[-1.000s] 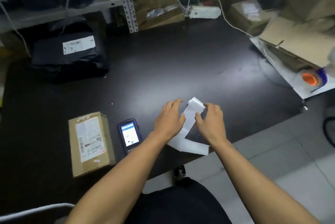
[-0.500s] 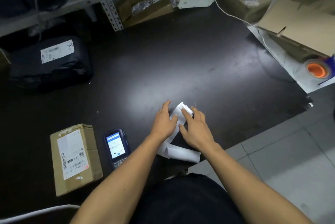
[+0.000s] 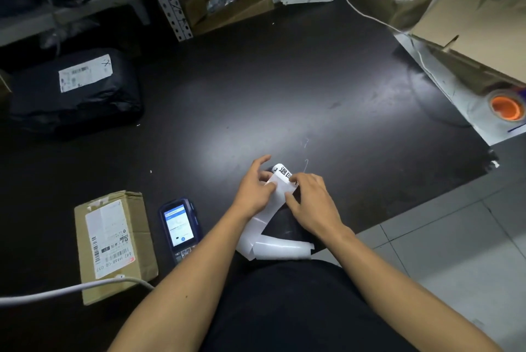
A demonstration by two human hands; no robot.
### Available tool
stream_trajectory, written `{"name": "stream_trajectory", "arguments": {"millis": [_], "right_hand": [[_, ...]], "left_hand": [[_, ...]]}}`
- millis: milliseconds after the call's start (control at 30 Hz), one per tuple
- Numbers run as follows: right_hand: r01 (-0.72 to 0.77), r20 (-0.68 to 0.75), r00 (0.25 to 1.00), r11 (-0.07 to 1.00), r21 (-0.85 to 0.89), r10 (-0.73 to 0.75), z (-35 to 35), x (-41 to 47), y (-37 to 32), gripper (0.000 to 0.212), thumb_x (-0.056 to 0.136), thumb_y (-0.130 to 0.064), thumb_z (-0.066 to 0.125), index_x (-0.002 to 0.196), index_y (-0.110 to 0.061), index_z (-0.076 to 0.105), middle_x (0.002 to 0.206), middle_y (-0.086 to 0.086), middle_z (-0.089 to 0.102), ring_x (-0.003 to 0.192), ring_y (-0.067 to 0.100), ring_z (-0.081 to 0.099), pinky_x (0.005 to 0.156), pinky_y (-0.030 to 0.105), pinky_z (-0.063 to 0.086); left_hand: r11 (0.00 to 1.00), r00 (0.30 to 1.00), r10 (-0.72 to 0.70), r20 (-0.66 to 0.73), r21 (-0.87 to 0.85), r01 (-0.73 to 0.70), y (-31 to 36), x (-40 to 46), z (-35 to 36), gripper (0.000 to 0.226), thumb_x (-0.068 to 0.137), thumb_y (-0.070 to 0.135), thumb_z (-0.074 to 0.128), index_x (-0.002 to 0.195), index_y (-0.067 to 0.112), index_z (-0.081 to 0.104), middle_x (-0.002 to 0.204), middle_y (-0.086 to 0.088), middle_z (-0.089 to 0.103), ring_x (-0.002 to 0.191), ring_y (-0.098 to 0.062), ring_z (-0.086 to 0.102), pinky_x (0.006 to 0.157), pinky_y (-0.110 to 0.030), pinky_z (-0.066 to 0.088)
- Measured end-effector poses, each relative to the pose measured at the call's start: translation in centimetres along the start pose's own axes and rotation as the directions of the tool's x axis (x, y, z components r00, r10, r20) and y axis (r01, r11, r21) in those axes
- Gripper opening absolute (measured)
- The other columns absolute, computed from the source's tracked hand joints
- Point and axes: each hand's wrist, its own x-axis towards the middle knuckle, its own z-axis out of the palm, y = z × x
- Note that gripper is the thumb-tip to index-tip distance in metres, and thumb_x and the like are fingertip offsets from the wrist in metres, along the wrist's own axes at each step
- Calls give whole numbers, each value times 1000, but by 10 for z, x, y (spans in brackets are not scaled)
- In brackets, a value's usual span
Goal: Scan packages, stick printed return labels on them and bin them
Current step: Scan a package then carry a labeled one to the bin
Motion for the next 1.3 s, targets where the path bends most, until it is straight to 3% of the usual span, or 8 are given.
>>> {"name": "stream_trajectory", "arguments": {"millis": [167, 433, 600, 733, 867, 933, 1167, 1300], "right_hand": [[13, -49, 999, 999, -41, -15, 4, 9, 0, 38, 93, -36, 62, 124, -16, 58, 125, -1, 56, 123, 19, 40, 95, 35, 42], [27, -95, 995, 999, -26, -29, 7, 16, 4, 35, 91, -44, 63, 113, -17, 70, 116, -2, 57, 115, 19, 42, 91, 34, 42], [-63, -90, 993, 983, 175, 79, 3, 18, 4, 29, 89, -42, 68, 106, -19, 73, 111, -6, 56, 107, 6, 36, 84, 16, 33], [-128, -71, 986, 956, 266, 152, 0, 19, 4, 22, 86, -39, 73, 100, -22, 74, 108, -8, 56, 106, 7, 40, 78, 2, 30], [-150, -105, 976, 937, 314, 191, -2, 19, 6, 12, 85, -34, 74, 92, -25, 71, 103, -7, 58, 105, 14, 50, 78, 12, 34], [-154, -119, 972, 935, 320, 201, -2, 19, 8, 13, 85, -33, 74, 93, -23, 69, 103, -5, 58, 104, 15, 52, 76, 9, 34], [-168, -123, 966, 917, 362, 225, -1, 19, 11, 18, 86, -33, 72, 98, -20, 68, 105, -6, 56, 104, 16, 55, 83, 20, 37], [-173, -131, 963, 909, 378, 238, -1, 20, 11, 15, 88, -31, 70, 98, -20, 67, 106, -5, 56, 103, 17, 56, 88, 26, 43]], "left_hand": [[998, 999, 25, 28, -59, -24, -1, -5, 0, 72, 85, -10, 51, 145, 29, 42, 92, 2, 71, 77, -1, 61, 81, -16, 45], [992, 993, 106, 51, -77, -102, -7, -6, 1, 59, 96, 3, 59, 146, 28, 41, 86, 7, 73, 91, 0, 65, 91, -10, 43], [988, 986, 155, 57, -30, -154, -7, -5, 2, 59, 96, 6, 58, 145, 35, 41, 86, 8, 72, 89, 1, 63, 88, -8, 41], [986, 983, 169, 77, 4, -170, -3, -4, 3, 60, 97, 6, 57, 144, 39, 39, 92, 2, 73, 93, -10, 64, 87, -11, 43], [985, 984, 169, 63, 5, -170, 3, -6, 5, 61, 98, 7, 56, 137, 49, 36, 97, -2, 73, 97, -13, 61, 84, -9, 42], [983, 982, 181, 59, 22, -183, 5, -6, 5, 62, 98, 8, 56, 137, 51, 35, 97, -5, 72, 97, -16, 61, 81, -8, 41], [974, 979, 189, 73, 112, -196, 6, -4, 5, 62, 98, 9, 56, 148, 40, 37, 95, -2, 71, 100, -6, 60, 80, -1, 37], [971, 980, 187, 73, 136, -195, 8, -3, 6, 64, 97, 8, 57, 149, 40, 36, 95, -2, 69, 96, -9, 61, 79, -2, 38]]}}
